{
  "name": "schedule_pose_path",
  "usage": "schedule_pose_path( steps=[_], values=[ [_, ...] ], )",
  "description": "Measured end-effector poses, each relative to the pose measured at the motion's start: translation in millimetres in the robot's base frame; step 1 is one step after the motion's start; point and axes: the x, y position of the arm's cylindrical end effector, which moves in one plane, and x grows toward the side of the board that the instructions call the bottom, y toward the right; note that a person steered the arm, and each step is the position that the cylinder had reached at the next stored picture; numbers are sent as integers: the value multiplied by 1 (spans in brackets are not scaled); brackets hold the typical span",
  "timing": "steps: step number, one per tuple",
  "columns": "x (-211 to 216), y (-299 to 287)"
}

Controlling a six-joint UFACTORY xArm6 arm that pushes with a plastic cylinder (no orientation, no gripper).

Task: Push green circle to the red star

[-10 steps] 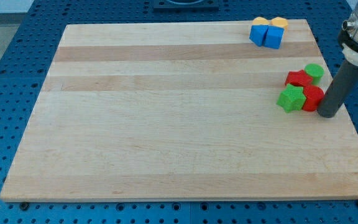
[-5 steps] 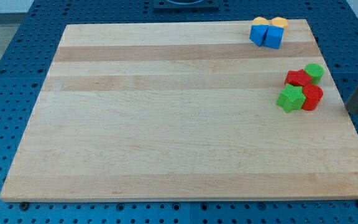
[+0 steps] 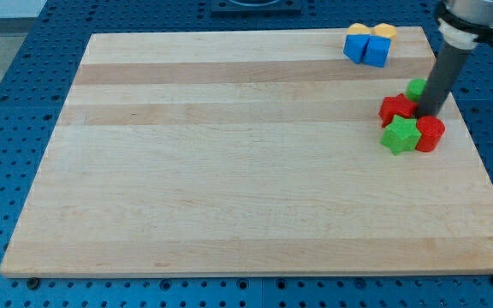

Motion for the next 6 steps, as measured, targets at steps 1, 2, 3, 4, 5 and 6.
schedule_pose_path(
  steps=[1,2,3,4,5,6],
  values=[
    [-11,-8],
    [-12,26],
    [-14,63],
    [-39,69],
    [-61,60],
    [-63,27]
  ],
)
